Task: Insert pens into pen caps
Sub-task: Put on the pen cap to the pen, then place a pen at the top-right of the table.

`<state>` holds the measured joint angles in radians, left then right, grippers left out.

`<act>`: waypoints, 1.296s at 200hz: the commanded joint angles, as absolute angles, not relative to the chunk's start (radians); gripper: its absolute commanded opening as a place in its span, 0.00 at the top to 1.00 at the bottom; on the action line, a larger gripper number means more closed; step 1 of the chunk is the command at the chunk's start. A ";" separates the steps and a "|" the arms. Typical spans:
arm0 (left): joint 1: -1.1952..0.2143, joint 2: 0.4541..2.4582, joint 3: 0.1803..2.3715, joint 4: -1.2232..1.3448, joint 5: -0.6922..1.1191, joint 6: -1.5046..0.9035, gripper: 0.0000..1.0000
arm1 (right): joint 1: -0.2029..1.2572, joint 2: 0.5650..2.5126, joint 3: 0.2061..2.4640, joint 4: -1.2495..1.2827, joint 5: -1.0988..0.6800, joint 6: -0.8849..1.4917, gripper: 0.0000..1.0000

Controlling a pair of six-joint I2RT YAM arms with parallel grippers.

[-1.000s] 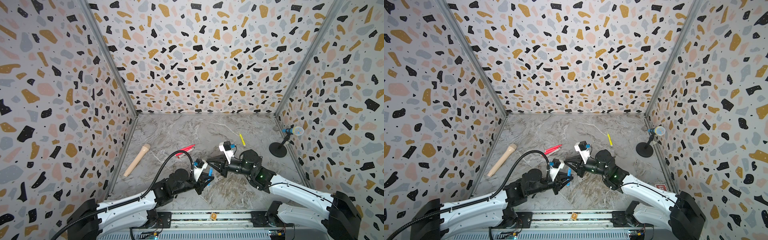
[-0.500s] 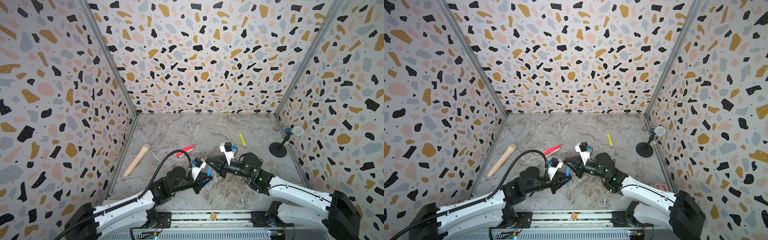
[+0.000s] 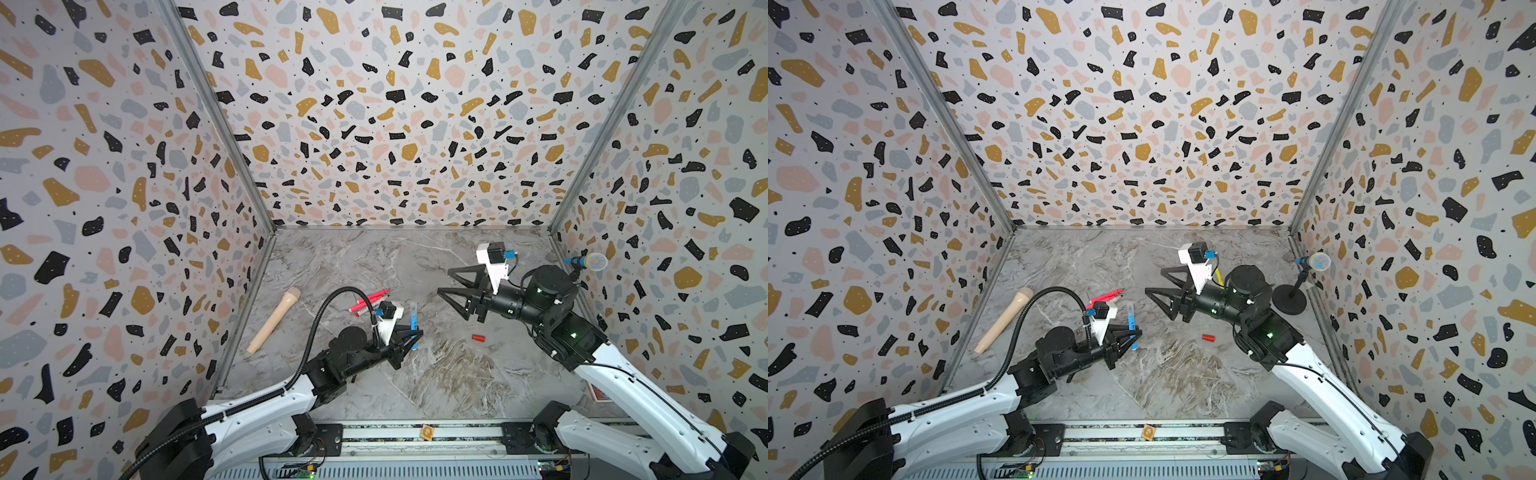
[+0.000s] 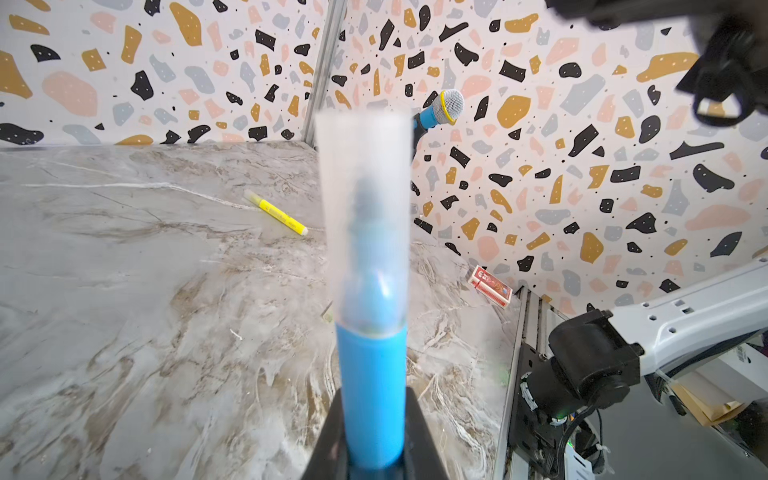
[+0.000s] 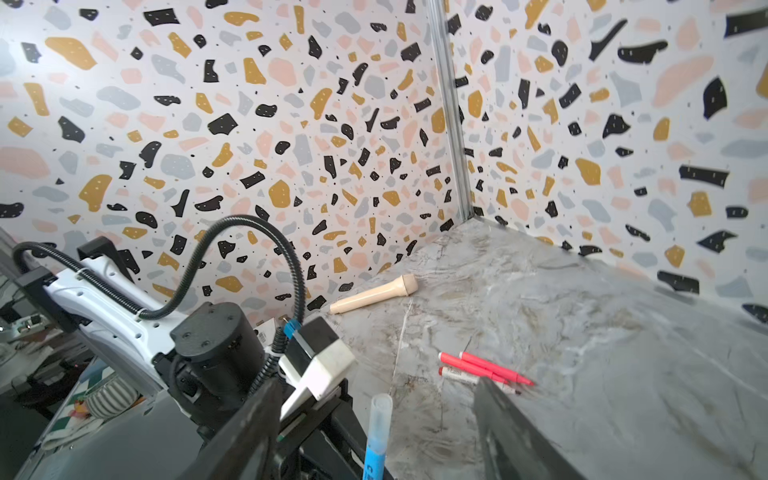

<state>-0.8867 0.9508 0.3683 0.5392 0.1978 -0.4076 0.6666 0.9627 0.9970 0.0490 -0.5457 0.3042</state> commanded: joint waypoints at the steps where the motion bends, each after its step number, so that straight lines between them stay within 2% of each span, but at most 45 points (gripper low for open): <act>1: -0.892 0.901 0.369 0.564 0.172 -0.396 1.00 | 0.676 1.050 0.989 -0.080 -0.622 0.253 0.32; 39: -0.891 0.897 0.383 0.570 0.175 -0.397 1.00 | 0.783 1.098 0.964 -0.098 -0.602 0.209 0.41; 70: -0.891 0.904 0.390 0.589 0.181 -0.409 1.00 | 0.809 1.125 0.945 -0.079 -0.604 0.210 0.49; 172: -0.894 0.904 0.390 0.616 0.205 -0.428 1.00 | 0.828 1.208 0.914 0.037 -0.621 0.247 0.53; 180: -0.894 0.904 0.389 0.620 0.208 -0.430 1.00 | 0.829 1.213 0.913 0.042 -0.621 0.248 0.57; 198: -0.894 0.902 0.389 0.611 0.206 -0.427 1.00 | 0.830 1.220 0.917 0.038 -0.607 0.249 0.81; 212: -0.893 0.894 0.387 0.599 0.191 -0.426 1.00 | 0.829 1.213 0.922 0.027 -0.576 0.248 0.88; 214: -0.894 0.893 0.386 0.595 0.187 -0.427 0.98 | 0.828 1.211 0.923 0.024 -0.568 0.246 0.88; 228: -0.894 0.883 0.385 0.562 0.144 -0.423 0.62 | 0.813 1.207 0.943 -0.007 -0.517 0.236 0.89; 235: -0.893 0.878 0.384 0.535 0.108 -0.422 0.52 | 0.800 1.210 0.957 -0.030 -0.492 0.229 0.89; 245: -0.894 0.876 0.393 0.467 0.023 -0.422 0.46 | 0.768 1.220 0.993 -0.082 -0.440 0.212 0.89; 259: -0.893 0.887 0.414 0.334 -0.124 -0.423 0.45 | 0.705 1.248 1.040 -0.151 -0.372 0.190 0.88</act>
